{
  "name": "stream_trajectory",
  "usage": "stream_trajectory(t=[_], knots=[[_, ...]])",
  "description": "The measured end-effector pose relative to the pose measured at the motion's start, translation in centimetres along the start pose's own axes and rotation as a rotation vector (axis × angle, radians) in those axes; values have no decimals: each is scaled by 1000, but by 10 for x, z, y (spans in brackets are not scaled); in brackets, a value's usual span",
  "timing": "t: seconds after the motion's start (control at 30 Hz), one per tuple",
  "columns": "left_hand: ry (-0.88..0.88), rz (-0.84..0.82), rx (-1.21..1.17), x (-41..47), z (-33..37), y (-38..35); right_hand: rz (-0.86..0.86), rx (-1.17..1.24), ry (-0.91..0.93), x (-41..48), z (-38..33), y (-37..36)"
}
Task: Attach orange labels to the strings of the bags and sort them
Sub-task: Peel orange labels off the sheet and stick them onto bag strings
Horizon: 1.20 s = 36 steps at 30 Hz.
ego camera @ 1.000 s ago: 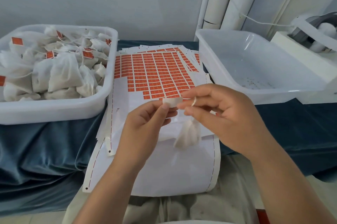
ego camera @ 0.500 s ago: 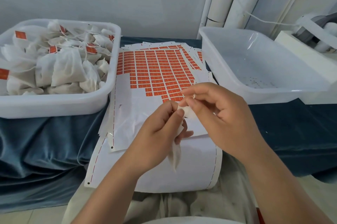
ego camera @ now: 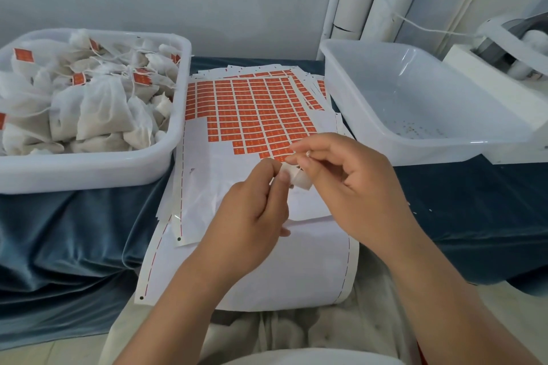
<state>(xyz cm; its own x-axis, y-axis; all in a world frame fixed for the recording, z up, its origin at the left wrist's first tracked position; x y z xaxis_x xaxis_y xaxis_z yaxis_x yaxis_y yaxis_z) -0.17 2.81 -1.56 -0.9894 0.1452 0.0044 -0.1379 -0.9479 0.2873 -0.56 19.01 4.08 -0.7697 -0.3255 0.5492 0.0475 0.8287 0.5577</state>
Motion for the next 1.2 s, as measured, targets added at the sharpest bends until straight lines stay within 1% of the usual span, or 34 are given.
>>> stream_trajectory(t=[0.2,0.3,0.43,0.5,0.57,0.67,0.73,0.8,0.87,0.93,1.2], knots=[[-19,46,167,-2,1,3,-29,-25,-41,0,8,-3],[-27,62,194,-1,1,3,-69,-19,-67,0,12,-5],[61,39,-59,0,3,3,-67,33,-68,1,14,-7],[136,67,-127,2,4,5,-34,73,-47,1,12,-7],[247,69,-185,4,3,7,4,119,-20,1,10,-7],[420,-54,-419,4,2,7,32,173,9,1,7,-8],[483,-136,-591,5,1,7,28,184,24,0,6,-8],[510,-212,-691,6,-2,8,17,174,42,0,6,-8],[499,-283,-705,6,-3,8,-2,150,58,0,5,-7],[495,-317,-680,6,-3,8,-20,128,72,1,5,-6],[491,-247,-584,9,-8,9,-47,181,41,2,9,-5]])
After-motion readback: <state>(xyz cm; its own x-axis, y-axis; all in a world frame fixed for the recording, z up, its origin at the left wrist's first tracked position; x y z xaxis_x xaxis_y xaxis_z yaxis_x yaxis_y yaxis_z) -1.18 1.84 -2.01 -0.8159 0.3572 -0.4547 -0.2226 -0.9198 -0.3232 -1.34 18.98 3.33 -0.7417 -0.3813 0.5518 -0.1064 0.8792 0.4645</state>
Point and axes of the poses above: each hand's wrist, its own x-axis towards the middle knuckle, its own y-axis out of the back of the hand, z = x × y, the point moved 2 cm from there along x, towards the middle knuckle, and after that the axes turned 15 degrees about y, right-handed, at the moved point
